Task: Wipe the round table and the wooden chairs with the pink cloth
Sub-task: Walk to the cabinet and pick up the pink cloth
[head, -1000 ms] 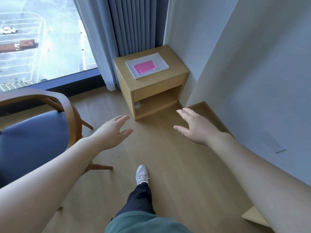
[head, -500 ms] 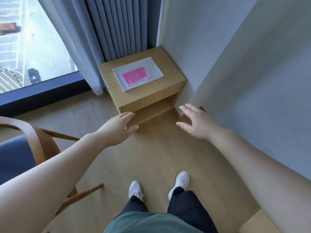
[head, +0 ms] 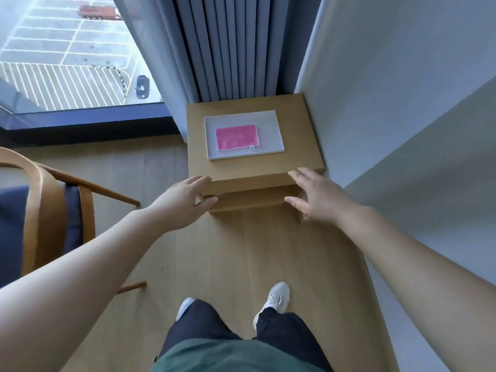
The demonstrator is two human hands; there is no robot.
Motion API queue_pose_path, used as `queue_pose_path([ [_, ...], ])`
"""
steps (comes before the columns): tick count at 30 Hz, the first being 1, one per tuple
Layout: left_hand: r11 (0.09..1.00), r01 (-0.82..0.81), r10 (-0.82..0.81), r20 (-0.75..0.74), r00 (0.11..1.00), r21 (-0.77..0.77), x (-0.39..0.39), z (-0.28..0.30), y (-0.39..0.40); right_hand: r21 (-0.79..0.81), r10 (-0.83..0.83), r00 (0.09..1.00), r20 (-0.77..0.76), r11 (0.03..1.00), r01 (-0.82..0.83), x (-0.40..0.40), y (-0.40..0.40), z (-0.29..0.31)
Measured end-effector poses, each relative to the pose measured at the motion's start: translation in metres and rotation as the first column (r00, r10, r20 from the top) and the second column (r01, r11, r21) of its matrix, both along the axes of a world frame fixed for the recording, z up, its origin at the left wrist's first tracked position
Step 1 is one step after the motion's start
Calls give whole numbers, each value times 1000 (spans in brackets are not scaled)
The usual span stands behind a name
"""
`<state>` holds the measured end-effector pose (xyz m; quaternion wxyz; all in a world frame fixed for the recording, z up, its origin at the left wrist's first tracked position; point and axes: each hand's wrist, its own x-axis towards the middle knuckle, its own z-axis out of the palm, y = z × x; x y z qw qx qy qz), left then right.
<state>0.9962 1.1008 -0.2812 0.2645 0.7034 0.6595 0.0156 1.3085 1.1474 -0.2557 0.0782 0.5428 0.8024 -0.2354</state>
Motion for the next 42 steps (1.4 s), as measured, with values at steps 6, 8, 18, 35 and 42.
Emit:
queue_pose_path([
  [6, 986, -164, 163, -32, 986, -25, -2, 0, 18, -5, 132, 991, 1, 991, -132, -13, 71, 0],
  [8, 978, -208, 207, -45, 977, -27, -13, -2, 25, -10, 182, 983, 11, 983, -181, -26, 94, -2],
  [18, 966, -257, 257, 2, 966, -11, -76, -40, 144, -77, 189, 978, 85, 980, -183, -97, 217, -23],
  [35, 985, -110, 105, -49, 993, -133, -66, -166, 300, -295, 325, 934, 148, 916, -272, -116, 356, -165],
  [42, 988, -82, 70, -99, 993, -130, -49, -244, 343, -285, 450, 873, 186, 876, -390, -129, 385, -248],
])
